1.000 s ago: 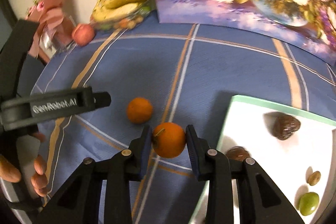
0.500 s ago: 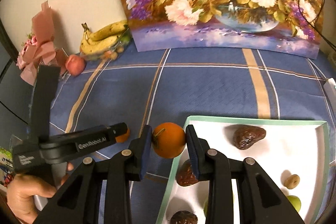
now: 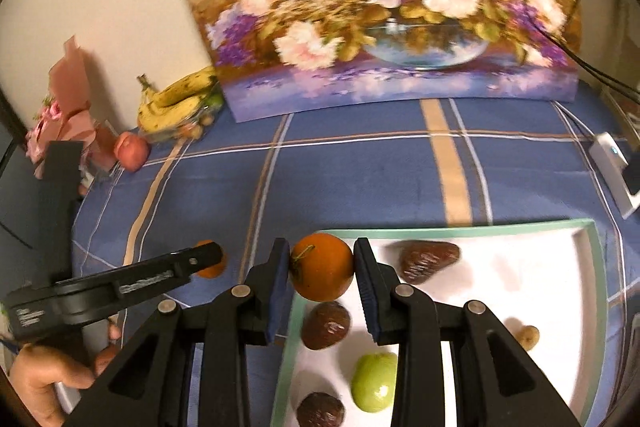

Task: Organize fruits
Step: 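Grasp the other orange with left tool while right tool holds its orange, then carry both oranges into the tray and open both tools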

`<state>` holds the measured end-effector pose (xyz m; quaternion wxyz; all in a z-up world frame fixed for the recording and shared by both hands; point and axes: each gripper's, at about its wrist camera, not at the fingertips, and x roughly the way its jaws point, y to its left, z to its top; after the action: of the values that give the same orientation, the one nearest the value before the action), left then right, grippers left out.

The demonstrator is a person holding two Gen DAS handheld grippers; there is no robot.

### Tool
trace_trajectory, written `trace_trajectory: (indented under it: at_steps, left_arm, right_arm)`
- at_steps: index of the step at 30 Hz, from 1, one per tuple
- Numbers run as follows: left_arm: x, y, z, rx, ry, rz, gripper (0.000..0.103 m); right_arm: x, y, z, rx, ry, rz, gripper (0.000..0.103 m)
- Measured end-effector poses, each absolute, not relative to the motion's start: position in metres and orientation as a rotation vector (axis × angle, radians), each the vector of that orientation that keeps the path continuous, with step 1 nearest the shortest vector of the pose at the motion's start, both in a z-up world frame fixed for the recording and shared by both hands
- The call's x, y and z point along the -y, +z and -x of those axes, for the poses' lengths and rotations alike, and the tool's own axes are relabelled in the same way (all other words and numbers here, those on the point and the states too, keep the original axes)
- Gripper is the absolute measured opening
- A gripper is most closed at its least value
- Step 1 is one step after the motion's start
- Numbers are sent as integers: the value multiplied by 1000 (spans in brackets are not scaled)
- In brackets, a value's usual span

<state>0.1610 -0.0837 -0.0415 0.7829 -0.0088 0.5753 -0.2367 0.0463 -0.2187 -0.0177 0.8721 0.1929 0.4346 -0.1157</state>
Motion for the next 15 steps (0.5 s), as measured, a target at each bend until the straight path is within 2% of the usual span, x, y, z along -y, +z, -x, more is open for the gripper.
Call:
trace_trajectory:
  at_steps: [15]
  left_arm:
    - [128, -33, -94, -1273, -632, -118, 35]
  right_arm:
    - [266, -16, 10, -959, -392, -456, 34]
